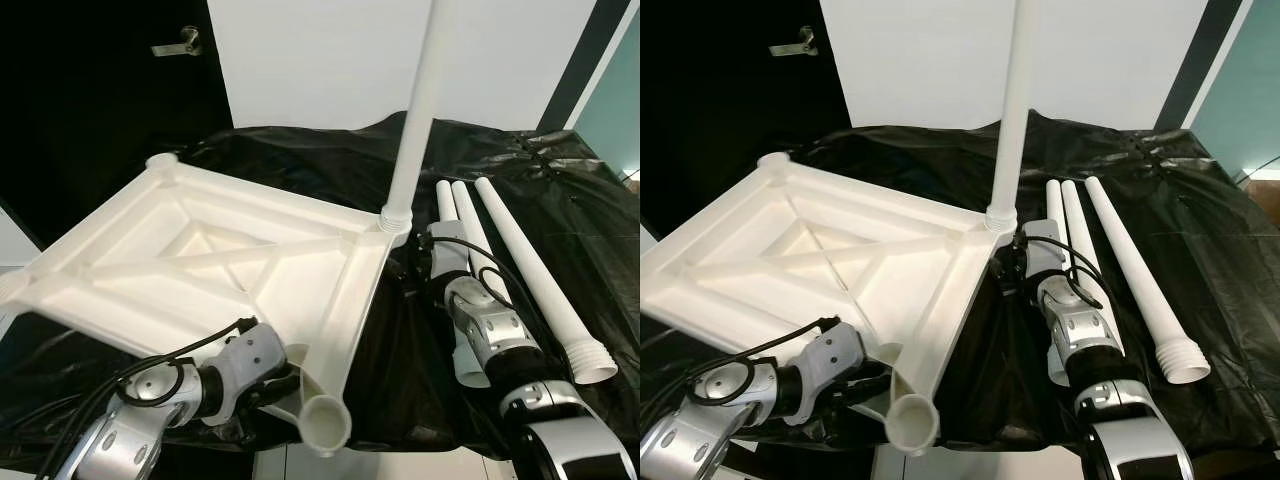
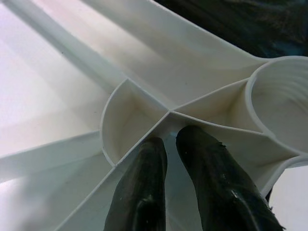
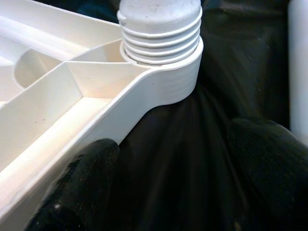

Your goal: Building children table

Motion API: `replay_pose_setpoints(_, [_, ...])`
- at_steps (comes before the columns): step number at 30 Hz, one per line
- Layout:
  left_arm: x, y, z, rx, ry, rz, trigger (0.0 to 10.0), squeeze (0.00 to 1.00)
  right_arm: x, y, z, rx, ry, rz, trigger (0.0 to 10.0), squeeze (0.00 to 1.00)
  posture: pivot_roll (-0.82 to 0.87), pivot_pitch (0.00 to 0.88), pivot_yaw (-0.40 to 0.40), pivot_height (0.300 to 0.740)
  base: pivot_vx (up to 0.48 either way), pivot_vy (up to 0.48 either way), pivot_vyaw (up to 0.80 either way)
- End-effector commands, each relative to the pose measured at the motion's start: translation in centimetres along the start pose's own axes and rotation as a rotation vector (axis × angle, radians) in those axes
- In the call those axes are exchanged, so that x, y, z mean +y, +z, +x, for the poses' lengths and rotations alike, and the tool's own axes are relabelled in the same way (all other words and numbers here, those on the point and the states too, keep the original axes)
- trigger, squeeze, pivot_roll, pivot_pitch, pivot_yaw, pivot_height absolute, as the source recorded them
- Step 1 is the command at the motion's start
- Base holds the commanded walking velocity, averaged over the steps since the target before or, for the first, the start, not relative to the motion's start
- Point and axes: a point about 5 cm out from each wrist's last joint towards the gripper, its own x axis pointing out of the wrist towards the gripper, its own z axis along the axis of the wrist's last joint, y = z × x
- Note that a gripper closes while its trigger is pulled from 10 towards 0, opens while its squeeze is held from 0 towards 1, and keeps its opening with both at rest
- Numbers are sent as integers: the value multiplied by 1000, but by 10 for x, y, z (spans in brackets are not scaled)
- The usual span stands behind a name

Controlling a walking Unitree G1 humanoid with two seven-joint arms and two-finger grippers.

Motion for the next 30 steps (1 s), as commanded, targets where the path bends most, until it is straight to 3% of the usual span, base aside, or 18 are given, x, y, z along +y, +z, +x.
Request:
replay_pose_setpoints(1, [8,8,-5,-30,47,23,10000,0,11,5,3,-29,70,-12,10000,0,57,0,-6,740,0,0,0])
replay_pose_setpoints(5, [26,4,-20,-6,123,18,10000,0,7,6,2,-51,59,-56,10000,0,59,0,-7,740,0,0,0])
replay_pose_setpoints(9, [27,4,-20,-3,128,17,10000,0,7,6,4,-56,59,-60,10000,0,59,0,-7,740,0,0,0])
replay_pose_setpoints(12, [40,2,-34,-23,179,5,10000,0,1,8,-3,-85,47,-69,10000,0,54,0,-6,740,0,0,0])
replay_pose_setpoints(17, [43,6,-41,-89,202,73,10000,0,-6,5,-17,-111,25,-82,10000,0,46,0,-7,740,0,0,0])
replay_pose_setpoints(22, [43,6,-42,-89,197,80,10000,0,-7,4,-20,-115,18,-91,10000,0,46,0,-7,740,0,0,0])
replay_pose_setpoints(23, [44,4,-41,-85,193,58,10000,431,-8,4,-24,-124,13,-87,10000,0,36,0,-5,740,0,0,0])
replay_pose_setpoints(24, [44,4,-41,-85,193,58,10000,431,-8,4,-24,-124,13,-87,10000,0,36,0,-5,740,0,0,0])
replay_pose_setpoints(25, [45,2,-41,-86,182,35,10000,1000,-10,4,-28,-131,6,-84,10000,0,32,0,-6,740,0,0,0])
replay_pose_setpoints(27, [44,0,-44,-102,140,1,10000,1000,-13,6,-37,-148,-12,-85,10000,0,31,0,-6,740,0,0,0])
replay_pose_setpoints(30, [40,-2,-49,-111,102,35,10000,1000,-19,10,-45,-164,-33,-87,10000,0,24,0,-5,740,0,0,0])
